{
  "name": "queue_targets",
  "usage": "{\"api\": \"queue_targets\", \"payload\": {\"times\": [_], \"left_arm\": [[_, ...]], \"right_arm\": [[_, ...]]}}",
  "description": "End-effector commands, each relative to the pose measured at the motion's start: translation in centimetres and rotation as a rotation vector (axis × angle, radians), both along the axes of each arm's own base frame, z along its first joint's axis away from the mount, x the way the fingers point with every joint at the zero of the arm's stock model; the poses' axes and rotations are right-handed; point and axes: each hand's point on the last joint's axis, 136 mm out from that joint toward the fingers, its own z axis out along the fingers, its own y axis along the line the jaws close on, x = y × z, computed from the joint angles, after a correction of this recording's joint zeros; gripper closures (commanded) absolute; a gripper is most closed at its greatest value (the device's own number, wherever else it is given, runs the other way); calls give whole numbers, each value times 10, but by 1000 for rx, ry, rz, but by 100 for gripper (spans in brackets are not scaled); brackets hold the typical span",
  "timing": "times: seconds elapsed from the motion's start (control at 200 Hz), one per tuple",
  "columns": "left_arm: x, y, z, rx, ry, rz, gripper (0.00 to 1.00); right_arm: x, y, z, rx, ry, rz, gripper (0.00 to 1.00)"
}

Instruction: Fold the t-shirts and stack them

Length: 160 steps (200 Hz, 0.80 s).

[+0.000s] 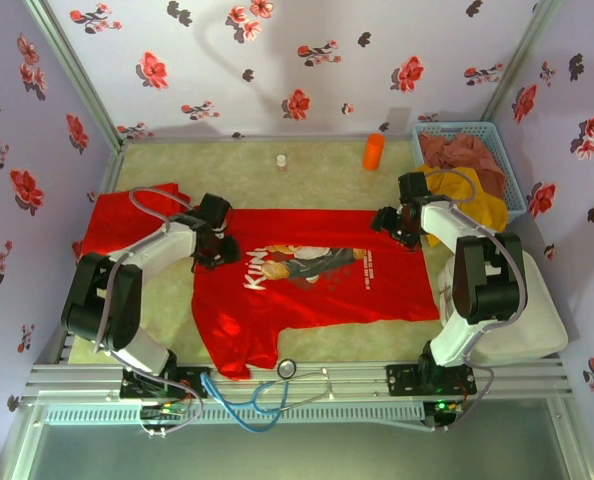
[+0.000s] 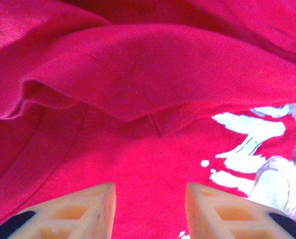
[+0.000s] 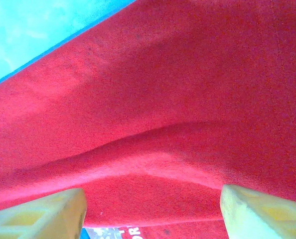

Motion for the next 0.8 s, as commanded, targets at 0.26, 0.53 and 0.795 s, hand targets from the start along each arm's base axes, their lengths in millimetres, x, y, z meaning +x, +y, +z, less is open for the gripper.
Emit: {"api": "queue_targets", "payload": {"times": [0.26,0.53,0.795], "left_arm": [[31,-15,-16,-60,-19,60,68],[32,-8,-21,-9,-10,69,71],[35,-8,-23,9,-3,57,77]], "right_arm": [[-1,-2,-4,-4,4,0,28],[-1,-1,-8,-4,12,5,29],[0,0,-10,3,15,4,29]]}}
